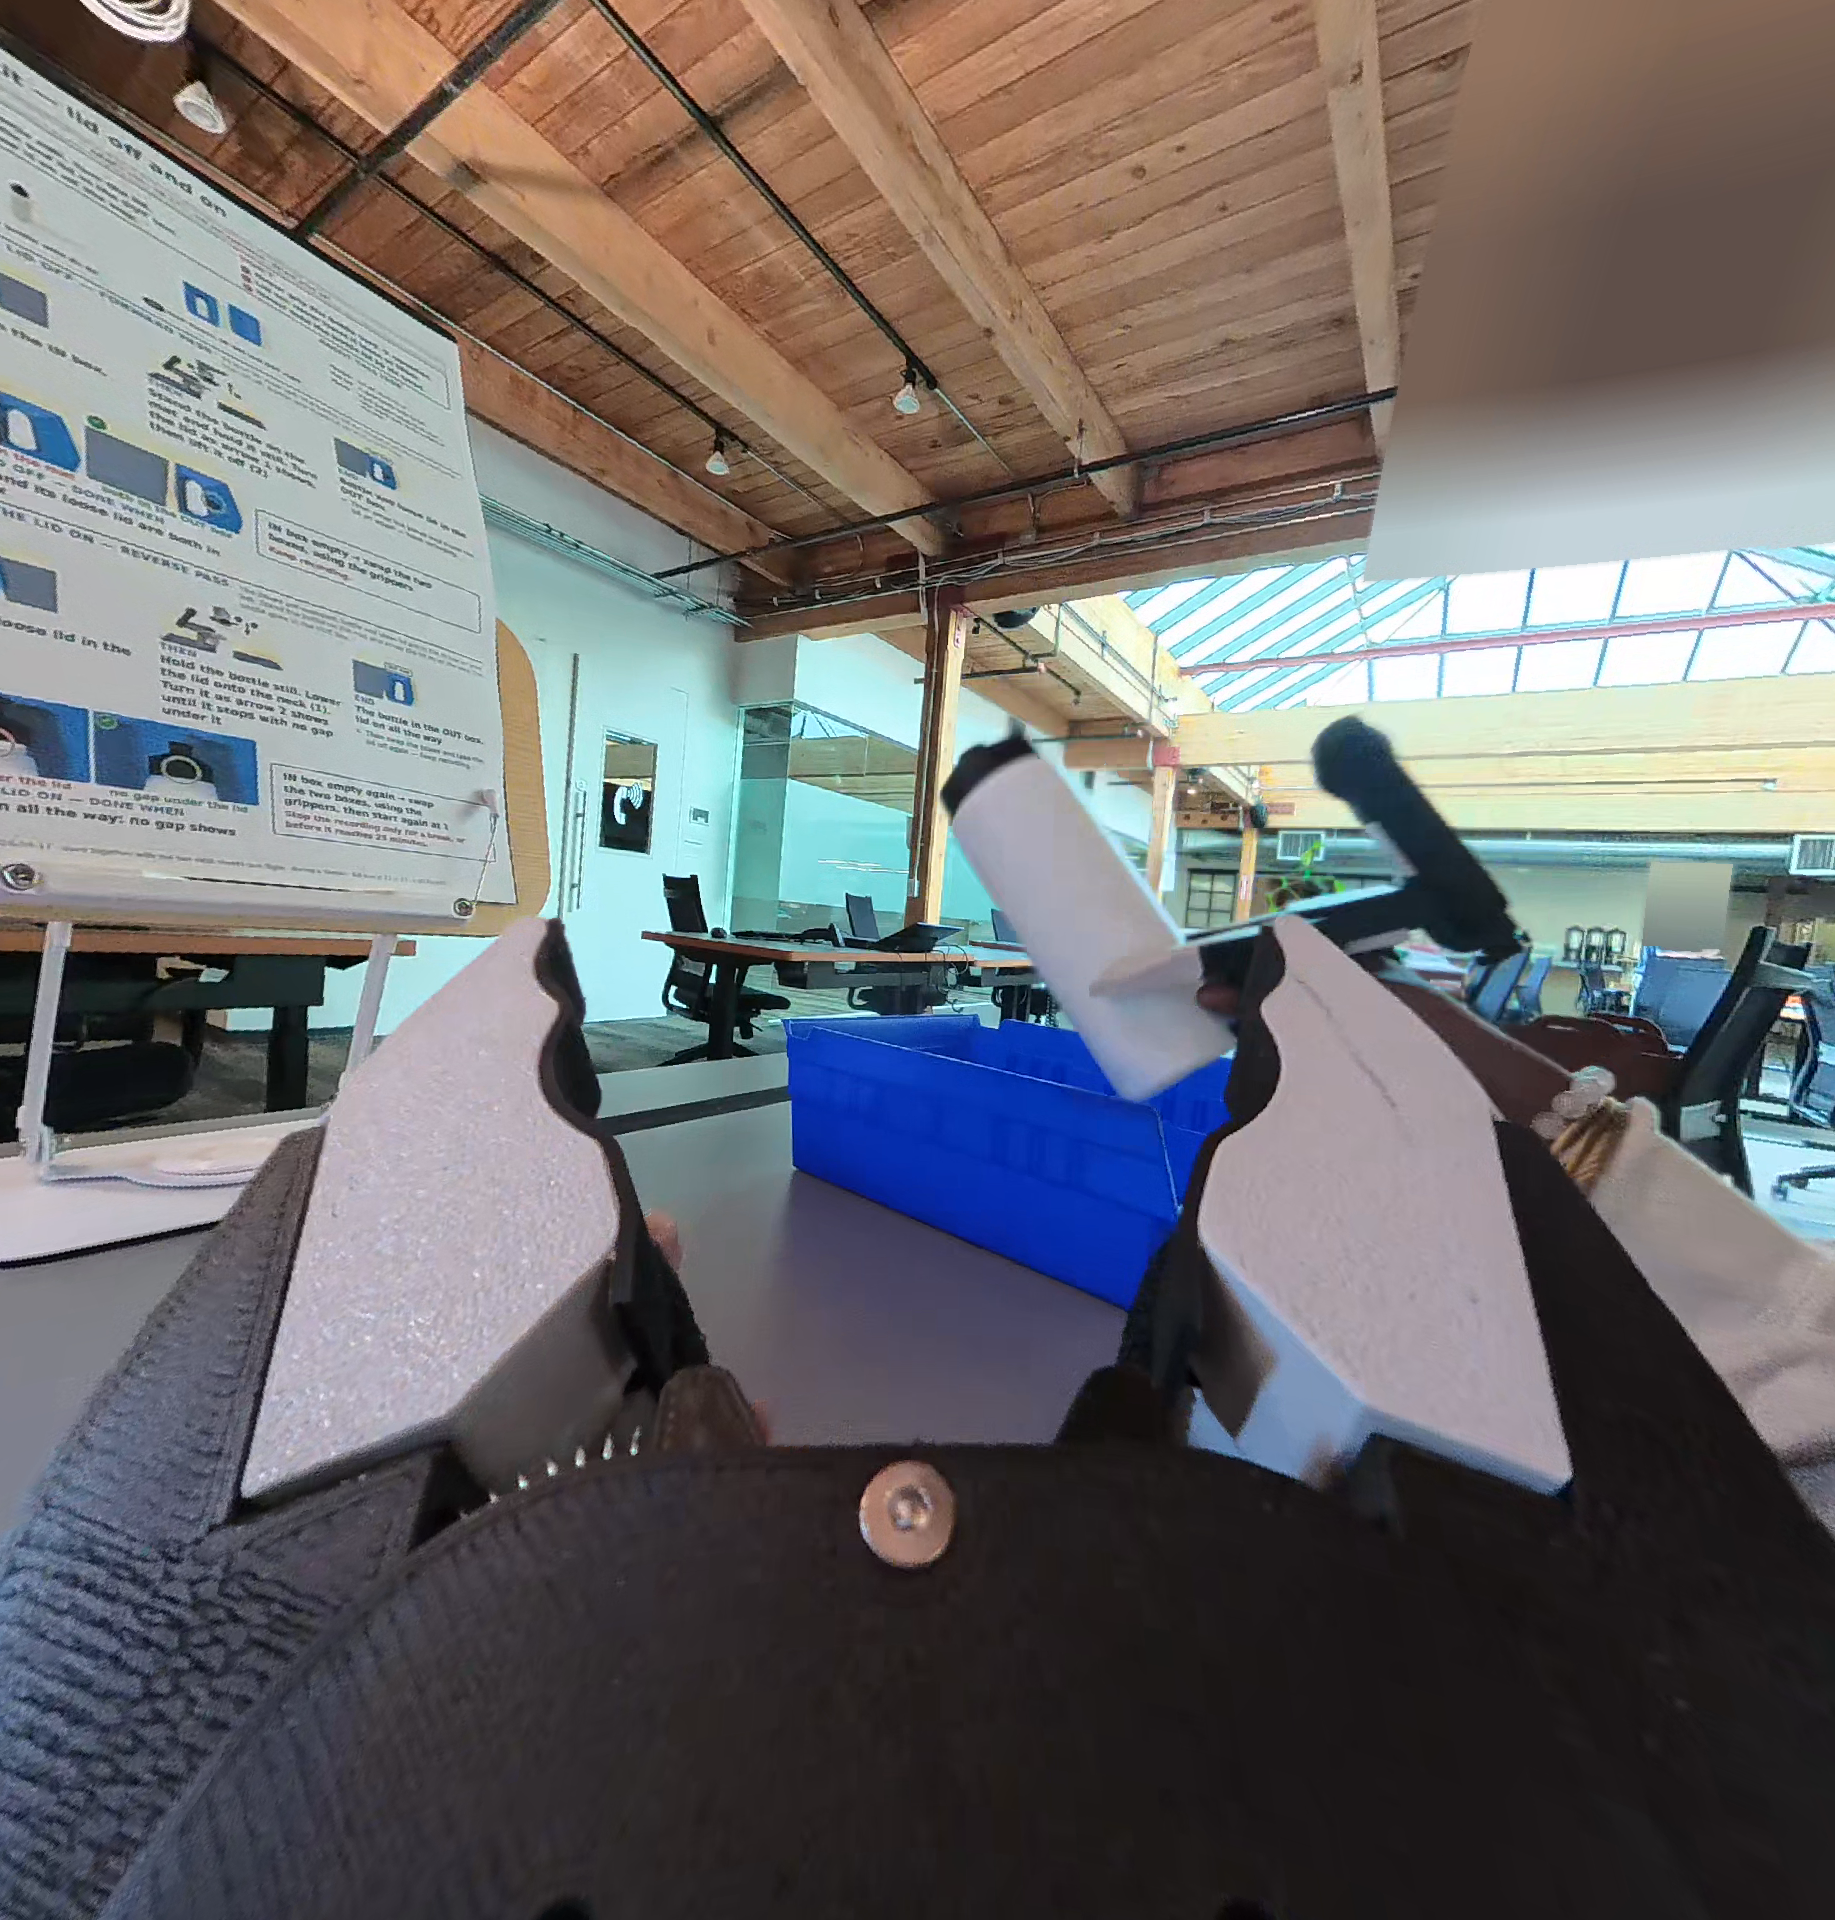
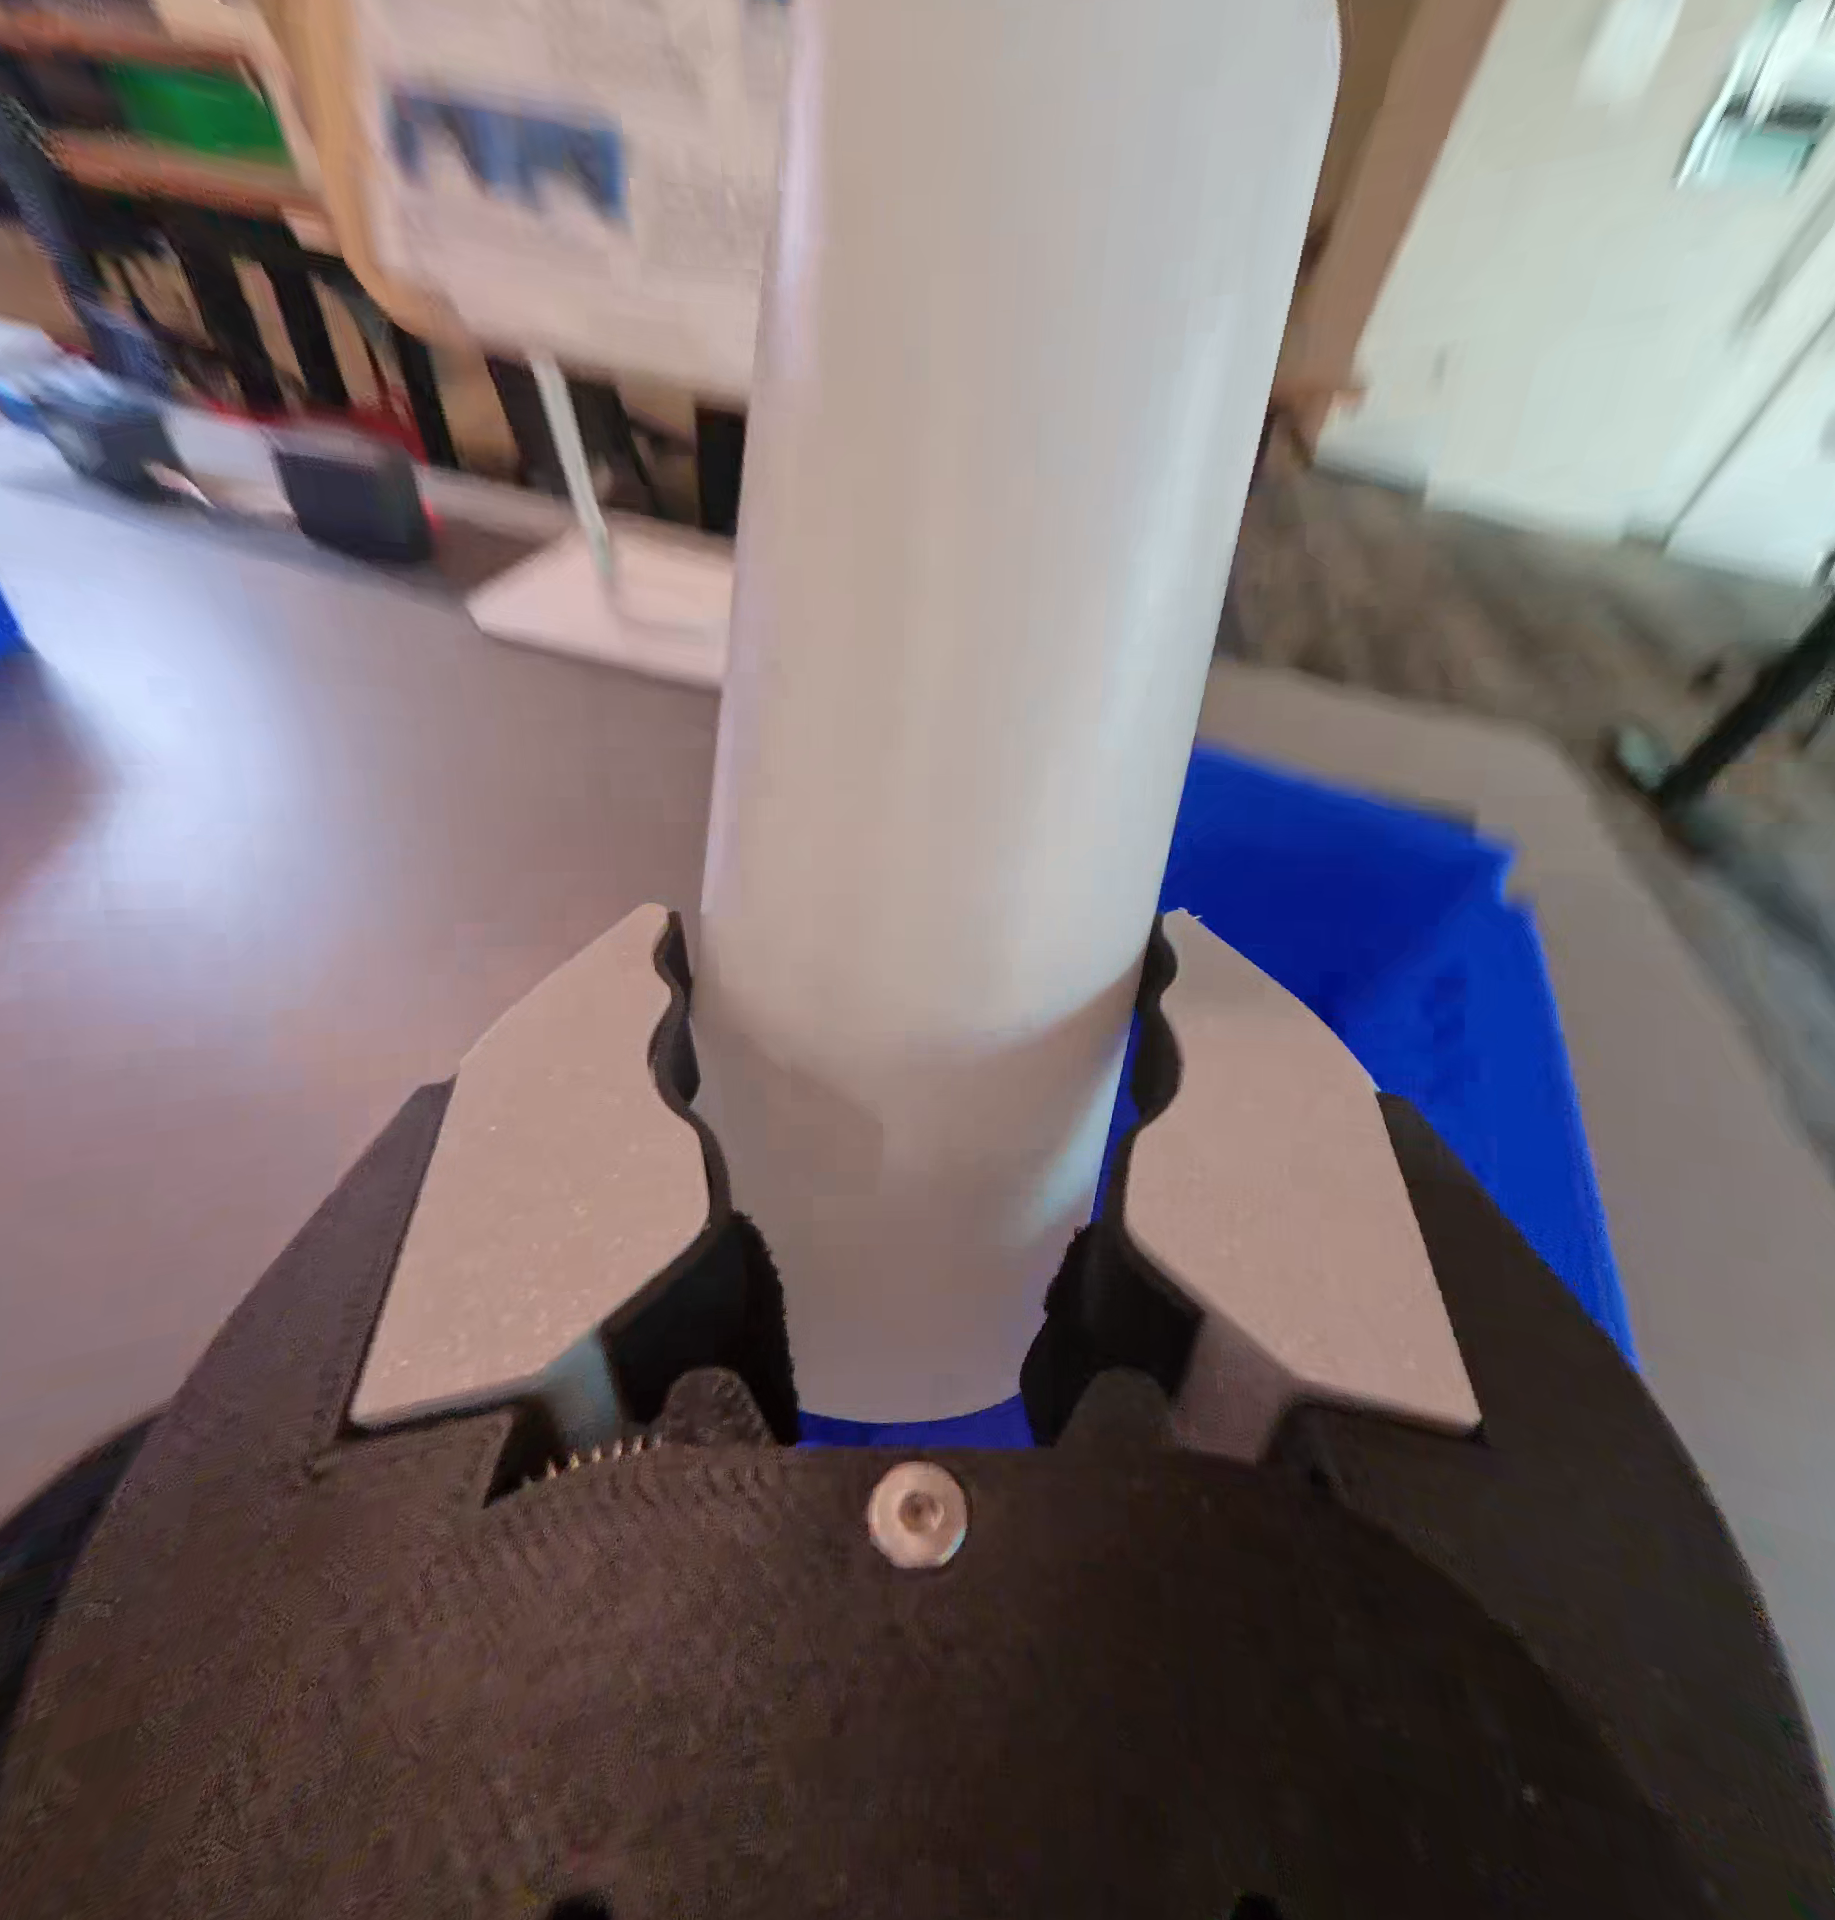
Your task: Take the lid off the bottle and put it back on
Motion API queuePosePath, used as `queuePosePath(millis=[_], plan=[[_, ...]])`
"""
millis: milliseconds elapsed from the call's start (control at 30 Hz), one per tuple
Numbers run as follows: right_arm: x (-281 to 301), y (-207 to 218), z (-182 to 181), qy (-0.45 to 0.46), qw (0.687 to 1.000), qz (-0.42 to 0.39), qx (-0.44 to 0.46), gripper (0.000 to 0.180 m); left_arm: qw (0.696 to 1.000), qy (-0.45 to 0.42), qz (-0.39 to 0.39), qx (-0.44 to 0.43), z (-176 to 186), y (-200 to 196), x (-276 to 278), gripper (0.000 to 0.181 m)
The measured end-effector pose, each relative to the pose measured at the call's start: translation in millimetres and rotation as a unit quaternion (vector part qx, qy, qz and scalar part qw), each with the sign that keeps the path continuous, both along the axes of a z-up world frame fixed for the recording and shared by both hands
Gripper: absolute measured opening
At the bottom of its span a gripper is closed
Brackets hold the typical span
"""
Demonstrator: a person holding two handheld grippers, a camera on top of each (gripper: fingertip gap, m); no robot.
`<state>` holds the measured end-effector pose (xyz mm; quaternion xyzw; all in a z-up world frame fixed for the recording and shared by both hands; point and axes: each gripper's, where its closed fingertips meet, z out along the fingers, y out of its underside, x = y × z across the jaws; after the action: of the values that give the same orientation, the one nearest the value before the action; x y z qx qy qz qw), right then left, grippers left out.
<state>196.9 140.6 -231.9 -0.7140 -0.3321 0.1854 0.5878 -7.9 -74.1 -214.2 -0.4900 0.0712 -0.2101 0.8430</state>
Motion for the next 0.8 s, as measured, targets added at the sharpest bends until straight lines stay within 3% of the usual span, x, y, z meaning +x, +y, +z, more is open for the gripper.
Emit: queuePosePath(millis=[200,333,467,633,800], plan=[[17,36,-90,-0.095,0.981,-0.043,-0.162,0.083,0.999,0.045,0.008,-0.004,-5,2,10,0.116],[13,42,-107,-0.128,0.977,-0.055,-0.162,0.074,0.997,0.069,0.001,-0.015,-10,4,17,0.115],[11,46,-98,-0.125,0.982,-0.06,-0.131,0.056,0.998,0.062,-0.015,-0.023,-11,4,19,0.115],[6,35,-77,-0.077,0.993,-0.034,-0.078,0.069,0.997,0.069,0.002,-0.015,-9,3,17,0.113],[20,9,-23,0.021,0.994,-0.038,0.101,0.088,0.993,0.1,0.053,0.014,-3,-2,13,0.107]])
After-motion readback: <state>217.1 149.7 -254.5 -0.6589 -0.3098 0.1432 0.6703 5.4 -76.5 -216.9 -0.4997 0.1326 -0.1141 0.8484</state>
